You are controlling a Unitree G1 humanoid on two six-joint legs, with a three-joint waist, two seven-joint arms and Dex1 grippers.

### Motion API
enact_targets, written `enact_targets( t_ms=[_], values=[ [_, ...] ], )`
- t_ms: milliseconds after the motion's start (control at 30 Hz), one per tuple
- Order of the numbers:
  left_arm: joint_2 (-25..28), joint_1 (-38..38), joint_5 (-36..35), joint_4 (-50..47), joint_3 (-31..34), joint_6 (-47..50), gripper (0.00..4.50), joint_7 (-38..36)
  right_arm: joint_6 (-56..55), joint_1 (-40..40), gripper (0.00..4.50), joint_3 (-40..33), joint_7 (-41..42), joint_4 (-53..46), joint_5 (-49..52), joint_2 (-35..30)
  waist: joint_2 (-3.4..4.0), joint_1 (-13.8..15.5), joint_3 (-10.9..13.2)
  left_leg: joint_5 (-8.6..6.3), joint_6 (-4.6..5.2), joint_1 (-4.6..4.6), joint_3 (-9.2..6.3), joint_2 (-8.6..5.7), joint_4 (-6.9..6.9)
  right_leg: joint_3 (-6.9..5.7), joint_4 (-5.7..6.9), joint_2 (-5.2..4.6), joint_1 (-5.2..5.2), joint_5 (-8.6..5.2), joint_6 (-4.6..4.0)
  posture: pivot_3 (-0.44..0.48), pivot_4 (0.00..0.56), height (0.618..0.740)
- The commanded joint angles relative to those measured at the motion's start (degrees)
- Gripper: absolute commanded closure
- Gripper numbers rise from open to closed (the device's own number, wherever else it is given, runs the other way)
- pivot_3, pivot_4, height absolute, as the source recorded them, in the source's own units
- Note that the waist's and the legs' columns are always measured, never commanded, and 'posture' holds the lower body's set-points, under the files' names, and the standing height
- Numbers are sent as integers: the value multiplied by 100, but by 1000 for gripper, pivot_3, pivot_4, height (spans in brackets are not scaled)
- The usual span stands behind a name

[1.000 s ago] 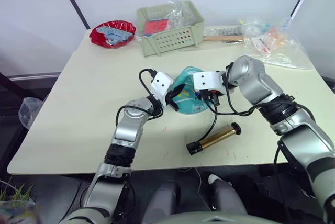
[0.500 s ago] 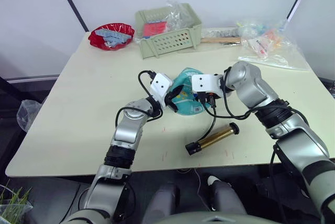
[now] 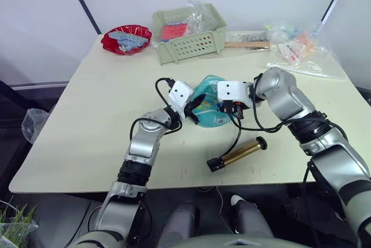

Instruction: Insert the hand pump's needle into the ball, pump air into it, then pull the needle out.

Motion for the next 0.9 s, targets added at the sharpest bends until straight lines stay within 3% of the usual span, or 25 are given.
enact_targets(
  t_ms=[33, 100, 133, 167, 333, 567, 900],
  values=[
    [-90, 125, 102, 284, -461, 92, 4498, -224, 29, -14, 4171, -116, 31, -341, 266, 19, 4, 4, 2, 0, 0, -2, -2, 0, -1, -2, -4, 0, 0, 0, 0, 0, 150, 740],
    [-88, 124, 110, 291, -468, 71, 4498, -237, 2, -20, 4171, -132, -15, -356, 316, -14, 6, 9, 4, 0, 0, -6, -6, -1, -2, -6, -9, -2, 0, 0, 0, 0, 150, 740],
    [-89, 122, 113, 296, -470, 64, 4500, -241, 26, -27, 3159, -141, -9, -373, 347, -30, 7, 10, 5, 0, 0, -7, -7, -1, -3, -8, -11, -2, 0, 0, 0, 0, 150, 740],
    [-89, 113, 116, 311, -472, 54, 4500, -247, 65, -43, 2955, -161, 20, -405, 391, -64, 8, 12, 5, 0, 0, -8, -9, -2, -4, -10, -14, -3, 0, 0, 0, 0, 150, 740],
    [-81, 83, 116, 360, -484, 23, 4500, -249, 348, -132, 783, -349, 54, -548, 629, -242, 14, 73, 9, 0, 0, -21, -24, -5, -5, -31, -33, -7, 1, 1, 0, 0, 150, 740],
    [-68, 30, 118, 476, -509, -40, 4500, -272, 1357, -165, 783, -847, 605, -1112, 1555, -820, 27, 166, 17, 0, 0, -47, -51, -12, -6, -64, -59, -18, -1, 1, 0, 0, 150, 740],
    [-54, 13, 116, 501, -496, -50, 4500, -309, 2510, 146, 783, -1156, -1, -1238, 2242, -923, 28, 161, 17, 0, 1, -50, -54, -20, -17, -70, -66, -32, -1, 1, 0, 0, 150, 740]
  ],
)
